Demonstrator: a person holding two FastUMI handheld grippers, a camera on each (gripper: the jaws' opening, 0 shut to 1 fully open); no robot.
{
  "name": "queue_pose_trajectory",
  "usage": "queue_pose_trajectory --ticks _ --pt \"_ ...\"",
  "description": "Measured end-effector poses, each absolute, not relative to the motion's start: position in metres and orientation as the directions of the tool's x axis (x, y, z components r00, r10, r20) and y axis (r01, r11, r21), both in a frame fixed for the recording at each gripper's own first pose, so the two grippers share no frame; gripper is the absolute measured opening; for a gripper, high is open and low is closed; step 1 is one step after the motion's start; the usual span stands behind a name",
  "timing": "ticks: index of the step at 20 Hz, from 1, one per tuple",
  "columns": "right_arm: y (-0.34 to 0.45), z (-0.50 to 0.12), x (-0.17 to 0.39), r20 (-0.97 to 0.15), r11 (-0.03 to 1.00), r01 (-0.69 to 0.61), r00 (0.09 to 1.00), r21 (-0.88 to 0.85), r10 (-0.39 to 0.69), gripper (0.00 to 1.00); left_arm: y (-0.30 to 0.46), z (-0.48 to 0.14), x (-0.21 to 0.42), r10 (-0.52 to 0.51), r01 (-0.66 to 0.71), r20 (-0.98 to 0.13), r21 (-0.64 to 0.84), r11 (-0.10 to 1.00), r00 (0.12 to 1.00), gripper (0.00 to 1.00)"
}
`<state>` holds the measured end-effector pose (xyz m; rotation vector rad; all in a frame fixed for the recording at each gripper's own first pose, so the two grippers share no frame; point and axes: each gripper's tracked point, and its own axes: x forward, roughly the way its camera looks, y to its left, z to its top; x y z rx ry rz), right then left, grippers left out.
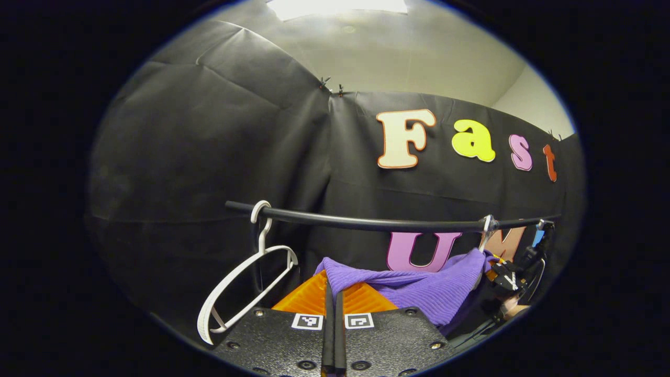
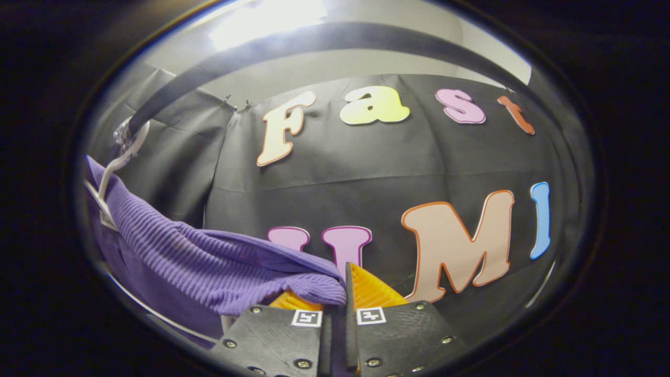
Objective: Grasp the clothes on the hanger with both hands and then place them into the laundry hamper below.
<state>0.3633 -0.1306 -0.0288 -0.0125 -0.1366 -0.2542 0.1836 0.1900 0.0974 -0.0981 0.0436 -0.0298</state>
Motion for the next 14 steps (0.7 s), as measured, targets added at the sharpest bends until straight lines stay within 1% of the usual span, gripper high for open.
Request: queue_pose_trajectory --ticks 4,5,6,8,14 --pt "-0.143 -0.05 0.373 0.079 0.973 0.233 0.97 -0.005 -0.232 0.1 0.183 0.079 0.194 -0.061 0.052 -0.091 -0.101 0.994 0.994 0.01" --pt "-0.145 -0.053 0.376 0.072 0.973 0.232 0.97 -0.008 -0.231 0.05 0.183 0.075 0.196 -0.062 0.051 -0.098 -0.105 0.993 0.993 0.01" --pt "-0.145 -0.055 0.376 0.064 0.972 0.233 0.971 -0.014 -0.232 0.1 0.182 0.071 0.199 -0.062 0.05 -0.103 -0.111 0.993 0.993 0.01" --pt "-0.146 -0.058 0.374 0.057 0.971 0.235 0.971 -0.031 -0.233 0.1 0.185 0.065 0.203 -0.061 0.048 -0.108 -0.123 0.991 0.992 0.0" --pt "-0.148 -0.083 0.362 0.018 0.966 0.245 0.969 -0.076 -0.245 0.1 0.19 0.028 0.214 -0.053 0.024 -0.159 -0.178 0.984 0.986 0.01"
